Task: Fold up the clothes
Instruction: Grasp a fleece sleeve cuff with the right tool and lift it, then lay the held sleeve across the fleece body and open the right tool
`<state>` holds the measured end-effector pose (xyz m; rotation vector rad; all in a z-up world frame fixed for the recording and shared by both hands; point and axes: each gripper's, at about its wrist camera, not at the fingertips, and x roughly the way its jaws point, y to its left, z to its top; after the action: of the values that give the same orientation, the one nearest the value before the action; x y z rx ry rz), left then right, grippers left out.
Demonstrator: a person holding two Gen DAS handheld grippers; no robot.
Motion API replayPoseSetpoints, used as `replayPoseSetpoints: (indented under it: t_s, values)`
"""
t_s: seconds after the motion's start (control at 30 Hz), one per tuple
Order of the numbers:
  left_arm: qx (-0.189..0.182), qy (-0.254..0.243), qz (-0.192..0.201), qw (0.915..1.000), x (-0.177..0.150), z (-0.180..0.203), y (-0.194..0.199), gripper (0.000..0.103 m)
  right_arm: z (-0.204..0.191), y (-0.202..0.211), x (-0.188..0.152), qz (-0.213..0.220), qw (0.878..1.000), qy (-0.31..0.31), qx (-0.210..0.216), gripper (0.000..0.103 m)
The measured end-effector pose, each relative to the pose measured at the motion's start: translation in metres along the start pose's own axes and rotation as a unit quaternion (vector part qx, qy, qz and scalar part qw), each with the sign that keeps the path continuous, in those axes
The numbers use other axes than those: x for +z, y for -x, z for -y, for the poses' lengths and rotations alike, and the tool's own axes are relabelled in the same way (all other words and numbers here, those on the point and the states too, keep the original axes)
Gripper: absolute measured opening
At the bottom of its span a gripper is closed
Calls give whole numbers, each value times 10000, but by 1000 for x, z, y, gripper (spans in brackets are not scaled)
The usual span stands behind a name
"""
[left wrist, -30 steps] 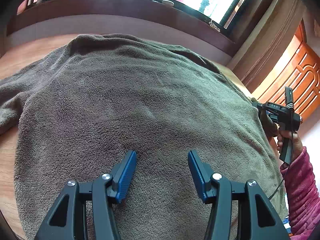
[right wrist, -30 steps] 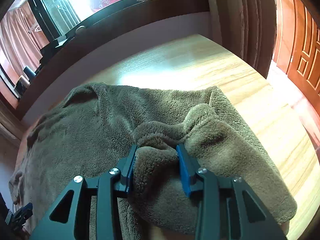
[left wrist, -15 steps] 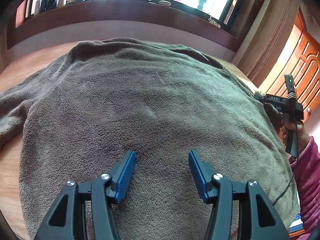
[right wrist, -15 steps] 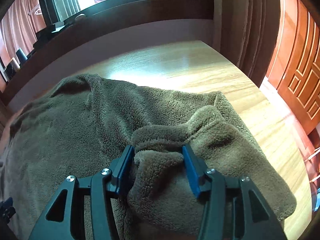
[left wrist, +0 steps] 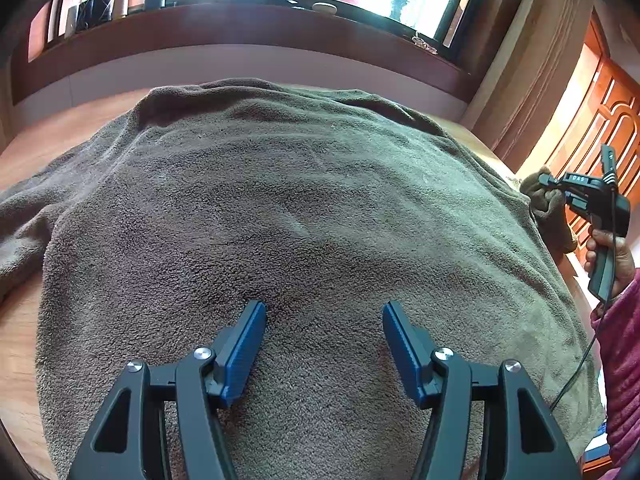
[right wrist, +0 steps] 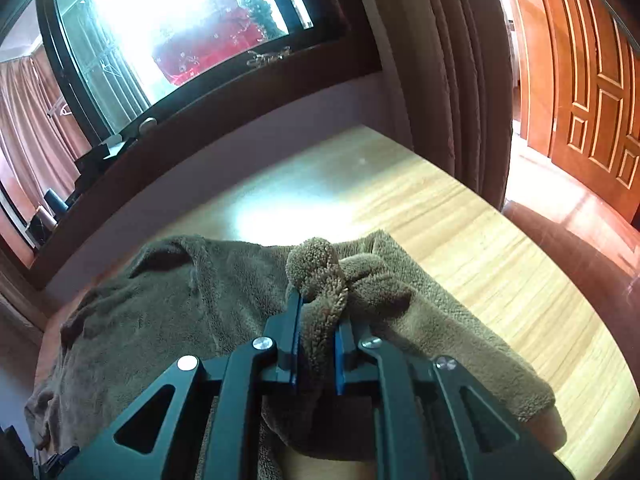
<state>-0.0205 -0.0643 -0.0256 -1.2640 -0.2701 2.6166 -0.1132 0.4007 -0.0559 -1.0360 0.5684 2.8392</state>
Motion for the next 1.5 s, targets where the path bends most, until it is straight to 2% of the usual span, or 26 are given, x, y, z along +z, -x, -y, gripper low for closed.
replayPoseSetpoints:
  t_s: [0.2, 0.33, 0.43, 0.53, 0.63, 0.83, 1.03, 1.1, 1.13, 1.17, 1.2, 1.27, 1.33, 1.37, 1.43, 1.5]
  values:
    - [-52, -18, 9, 10000, 0, 1, -1, 69, -15, 42, 15, 685, 9975, 159, 111, 13]
    - [-112, -3, 15, 9999, 0, 0, -1, 70, -44, 66, 21, 1064, 9933, 393, 242, 13]
    - [-177, 44, 30, 9998, -1, -2, -1, 71, -71, 80, 23, 1235, 9890, 631, 523, 13]
    - [-252, 108, 49, 9996, -1, -5, 0, 71, -93, 86, 23, 1263, 9860, 829, 704, 13]
    - [-320, 166, 66, 9993, -1, -7, 0, 71, -104, 82, 21, 1256, 9849, 985, 669, 13]
    - [-417, 253, 89, 9988, 0, -10, 1, 71, -91, 70, 20, 1067, 9892, 683, 744, 13]
    - [-457, 260, 88, 9986, 0, -9, 2, 73, -158, 91, 7, 987, 9707, 1384, 1700, 13]
    - [-508, 315, 101, 9982, 0, -10, 2, 73, -182, 98, 2, 957, 9607, 1632, 2032, 20]
    - [-532, 341, 108, 9979, 0, -11, 3, 73, -198, 100, -5, 807, 9525, 1845, 2284, 24]
    - [-551, 359, 112, 9978, 0, -12, 3, 73, -214, 101, -16, 599, 9422, 2100, 2542, 48]
    - [-569, 376, 117, 9976, 0, -13, 3, 73, -227, 103, -28, 489, 9344, 2329, 2651, 82]
    - [-605, 406, 125, 9973, 0, -14, 4, 73, -247, 107, -53, 420, 9205, 2779, 2713, 103]
    - [-639, 434, 132, 9969, 0, -15, 4, 73, -257, 112, -75, 347, 9037, 3211, 2812, 103]
    - [-647, 442, 134, 9968, 0, -16, 4, 73, -257, 113, -83, 319, 9003, 3321, 2796, 103]
    - [-654, 447, 135, 9968, -1, -16, 4, 73, -249, 109, -86, 295, 9049, 3324, 2641, 103]
    - [-650, 443, 134, 9968, -1, -16, 4, 73, -234, 99, -78, 195, 9161, 3130, 2497, 103]
